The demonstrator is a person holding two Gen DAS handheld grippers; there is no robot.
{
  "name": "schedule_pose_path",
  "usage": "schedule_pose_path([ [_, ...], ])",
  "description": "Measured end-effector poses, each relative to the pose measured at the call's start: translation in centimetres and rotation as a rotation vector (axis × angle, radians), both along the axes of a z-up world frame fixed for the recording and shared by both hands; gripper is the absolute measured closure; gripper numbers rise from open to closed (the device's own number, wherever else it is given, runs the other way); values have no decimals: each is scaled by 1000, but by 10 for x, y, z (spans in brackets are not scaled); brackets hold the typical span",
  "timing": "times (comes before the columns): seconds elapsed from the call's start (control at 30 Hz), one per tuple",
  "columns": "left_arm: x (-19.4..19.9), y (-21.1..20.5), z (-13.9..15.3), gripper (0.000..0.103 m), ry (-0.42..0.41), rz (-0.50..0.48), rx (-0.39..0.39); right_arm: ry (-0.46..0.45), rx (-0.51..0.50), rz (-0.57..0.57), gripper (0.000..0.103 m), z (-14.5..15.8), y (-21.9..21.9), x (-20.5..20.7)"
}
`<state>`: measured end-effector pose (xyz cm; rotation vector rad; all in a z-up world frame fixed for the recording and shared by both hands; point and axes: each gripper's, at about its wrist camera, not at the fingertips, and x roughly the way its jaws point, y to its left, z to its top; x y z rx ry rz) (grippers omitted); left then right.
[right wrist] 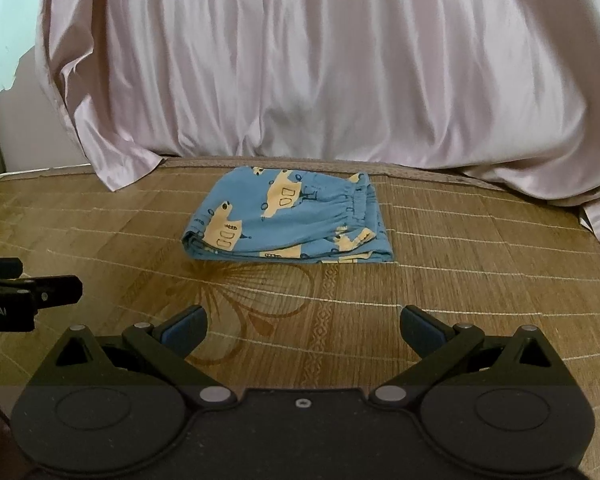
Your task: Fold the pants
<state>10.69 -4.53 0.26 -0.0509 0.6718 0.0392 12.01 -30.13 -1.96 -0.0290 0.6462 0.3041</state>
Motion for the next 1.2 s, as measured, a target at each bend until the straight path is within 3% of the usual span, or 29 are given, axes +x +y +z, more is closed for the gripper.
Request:
schedule_pose_path([
  [1.2, -3, -1, 0, 0, 7, 13, 7, 13, -1, -2, 1, -3, 0, 1],
])
